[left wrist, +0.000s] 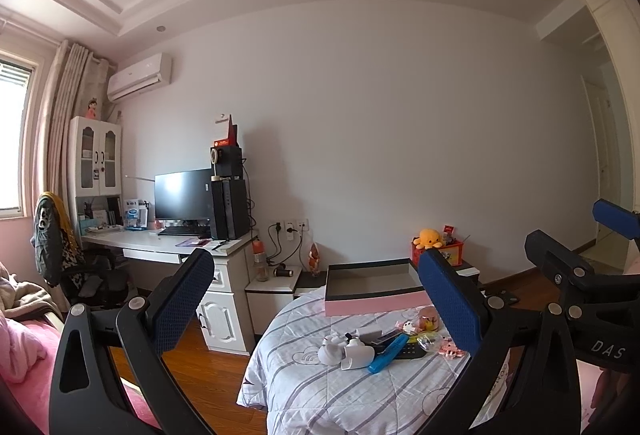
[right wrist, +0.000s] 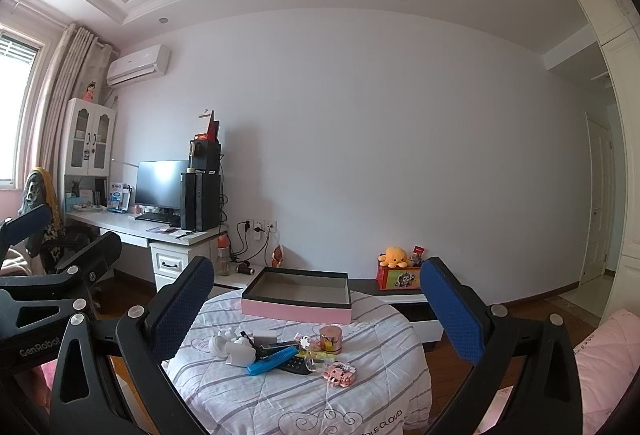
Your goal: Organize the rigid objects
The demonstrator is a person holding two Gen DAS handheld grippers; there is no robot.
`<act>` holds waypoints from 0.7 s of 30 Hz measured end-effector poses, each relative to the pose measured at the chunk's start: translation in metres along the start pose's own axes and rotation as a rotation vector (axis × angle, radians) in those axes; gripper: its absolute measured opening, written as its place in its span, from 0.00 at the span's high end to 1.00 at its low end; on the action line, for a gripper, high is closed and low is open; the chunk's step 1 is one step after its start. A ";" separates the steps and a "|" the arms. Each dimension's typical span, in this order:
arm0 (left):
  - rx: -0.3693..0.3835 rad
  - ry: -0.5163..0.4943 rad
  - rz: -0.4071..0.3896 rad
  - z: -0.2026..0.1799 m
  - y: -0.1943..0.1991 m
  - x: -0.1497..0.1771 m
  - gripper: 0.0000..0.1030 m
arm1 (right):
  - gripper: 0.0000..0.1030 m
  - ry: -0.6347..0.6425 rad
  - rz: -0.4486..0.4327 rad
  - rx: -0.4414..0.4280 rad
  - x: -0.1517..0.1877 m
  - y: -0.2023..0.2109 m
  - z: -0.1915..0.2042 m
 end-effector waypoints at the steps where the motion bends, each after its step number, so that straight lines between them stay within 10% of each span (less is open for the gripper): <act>1: 0.000 0.000 -0.001 0.000 0.000 0.000 0.00 | 0.00 0.000 0.001 0.000 0.000 0.000 0.000; 21: -0.011 -0.007 -0.002 0.003 0.001 0.002 0.00 | 0.00 0.003 0.004 -0.006 -0.002 0.002 0.005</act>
Point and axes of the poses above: each gripper's, at about its wrist camera, not at the fingertips, and y roughly against the way its jaws point, z to its left, x to its underside, the point moved 7 cm from there along -y, roughly the way its jaws point, and after that the axes turned 4 degrees about -z, right-handed, at the moved point
